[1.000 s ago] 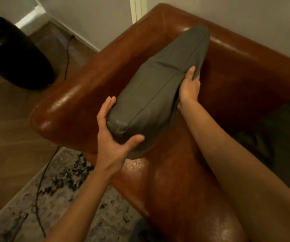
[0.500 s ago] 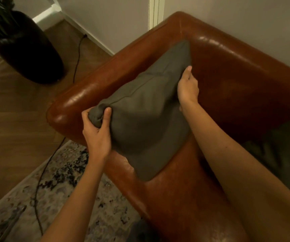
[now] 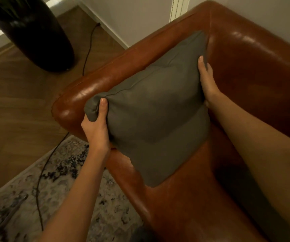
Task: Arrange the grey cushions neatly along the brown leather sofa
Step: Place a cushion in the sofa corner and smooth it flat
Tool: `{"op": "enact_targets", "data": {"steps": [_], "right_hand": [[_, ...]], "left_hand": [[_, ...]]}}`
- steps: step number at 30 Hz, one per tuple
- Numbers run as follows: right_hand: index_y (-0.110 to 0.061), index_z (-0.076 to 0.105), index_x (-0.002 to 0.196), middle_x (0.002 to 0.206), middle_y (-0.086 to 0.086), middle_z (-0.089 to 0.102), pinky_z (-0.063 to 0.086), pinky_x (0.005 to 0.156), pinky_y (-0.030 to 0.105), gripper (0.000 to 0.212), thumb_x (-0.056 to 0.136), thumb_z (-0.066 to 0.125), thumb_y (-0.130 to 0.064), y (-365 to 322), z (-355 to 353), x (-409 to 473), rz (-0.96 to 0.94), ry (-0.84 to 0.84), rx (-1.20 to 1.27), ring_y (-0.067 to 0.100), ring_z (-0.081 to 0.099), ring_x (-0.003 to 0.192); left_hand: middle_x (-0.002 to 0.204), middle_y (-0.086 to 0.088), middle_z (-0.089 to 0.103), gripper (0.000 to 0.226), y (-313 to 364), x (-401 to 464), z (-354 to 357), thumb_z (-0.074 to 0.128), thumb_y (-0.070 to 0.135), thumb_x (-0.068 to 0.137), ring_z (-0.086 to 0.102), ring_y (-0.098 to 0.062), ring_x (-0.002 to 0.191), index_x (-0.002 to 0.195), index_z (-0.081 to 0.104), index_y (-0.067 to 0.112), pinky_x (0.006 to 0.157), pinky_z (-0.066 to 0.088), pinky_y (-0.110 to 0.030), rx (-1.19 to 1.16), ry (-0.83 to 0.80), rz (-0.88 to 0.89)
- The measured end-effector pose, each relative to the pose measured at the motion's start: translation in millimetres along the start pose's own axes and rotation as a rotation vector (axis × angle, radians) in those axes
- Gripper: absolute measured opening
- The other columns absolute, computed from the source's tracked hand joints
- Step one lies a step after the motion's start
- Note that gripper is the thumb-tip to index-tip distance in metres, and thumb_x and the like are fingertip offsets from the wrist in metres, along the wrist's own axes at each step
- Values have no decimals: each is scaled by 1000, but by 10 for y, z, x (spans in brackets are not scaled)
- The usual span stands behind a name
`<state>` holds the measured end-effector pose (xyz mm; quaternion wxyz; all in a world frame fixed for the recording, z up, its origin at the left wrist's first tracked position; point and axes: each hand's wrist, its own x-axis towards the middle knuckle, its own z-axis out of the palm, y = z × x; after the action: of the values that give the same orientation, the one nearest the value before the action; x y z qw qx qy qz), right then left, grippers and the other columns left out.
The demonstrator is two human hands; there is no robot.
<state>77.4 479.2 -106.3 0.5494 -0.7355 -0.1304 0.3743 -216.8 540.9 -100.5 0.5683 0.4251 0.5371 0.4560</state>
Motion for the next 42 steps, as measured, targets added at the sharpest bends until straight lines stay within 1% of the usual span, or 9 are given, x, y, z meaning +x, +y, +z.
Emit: {"op": "enact_targets", "data": {"steps": [6, 11, 16, 22, 25, 28, 32, 35, 42], "right_hand": [[-36, 9, 155, 155, -4, 33, 40, 110, 41, 92, 82, 47, -78, 107, 158, -136, 16, -31, 35, 20, 44, 134], [-46, 15, 152, 157, -8, 31, 39, 111, 50, 106, 62, 51, -90, 274, 369, -326, 26, -11, 56, 21, 41, 137], [-47, 17, 151, 158, -9, 28, 35, 113, 51, 109, 59, 48, -95, 253, 330, -385, 12, -12, 26, 21, 37, 140], [-43, 0, 154, 165, -8, 4, 19, 120, 53, 81, 88, 32, -77, 465, 246, -563, 15, -6, -69, 23, 12, 151], [-45, 1, 153, 165, -7, 4, 20, 121, 52, 77, 91, 36, -72, 617, 111, -665, 42, -67, -134, 23, 12, 151], [-40, 13, 154, 164, -4, 14, 25, 121, 46, 69, 96, 43, -61, 711, -111, -876, 37, -128, -187, 19, 20, 149], [-29, 31, 152, 142, -13, 39, 34, 110, 28, 56, 100, 45, -45, 840, -418, -1450, 57, -114, -209, 7, 39, 132], [-25, 48, 140, 132, -10, 51, 41, 104, 32, 45, 100, 46, -45, 1036, -616, -1851, 116, -24, -225, 11, 48, 126], [-23, 58, 125, 120, -4, 58, 46, 91, 30, 29, 101, 48, -38, 1295, -598, -2347, 163, 123, -116, 14, 55, 116]], "left_hand": [[97, 13, 69, 13, -36, 16, -212, 69, 38, 88, 67, -1, 94, 94, 66, 27, 82, 54, -24, -22, 95, -3], [103, 11, 68, 15, -49, 78, -525, 66, 36, 90, 67, -1, 96, 100, 66, 25, 89, 54, -28, -30, 103, 2], [119, 7, 64, 48, -54, 43, -604, 65, 44, 85, 64, -4, 107, 125, 57, 19, 92, 52, -27, -69, -10, -31], [139, 8, 55, 75, -165, -200, -573, 57, 63, 85, 56, -5, 123, 146, 41, 22, 106, 44, -31, -119, -17, -88], [144, 12, 45, 67, -157, -307, -519, 49, 53, 96, 51, 2, 120, 152, 28, 23, 104, 43, -22, -78, 46, -53], [138, 11, 42, 65, -85, -426, -465, 53, 42, 98, 49, 9, 112, 151, 24, 18, 89, 44, -8, 32, 112, 82], [153, -1, 33, 71, 59, -587, -498, 62, 41, 93, 36, -7, 138, 150, 27, 19, 113, 34, -22, 211, 142, 301], [157, -5, 25, 60, 203, -760, -484, 58, 37, 96, 22, -15, 146, 147, 34, 18, 113, 18, -10, 485, 52, 484], [147, -16, 44, 33, 313, -934, -225, 60, 19, 93, 31, -32, 142, 125, 60, 10, 116, 24, -52, 842, -414, 1108]]}}
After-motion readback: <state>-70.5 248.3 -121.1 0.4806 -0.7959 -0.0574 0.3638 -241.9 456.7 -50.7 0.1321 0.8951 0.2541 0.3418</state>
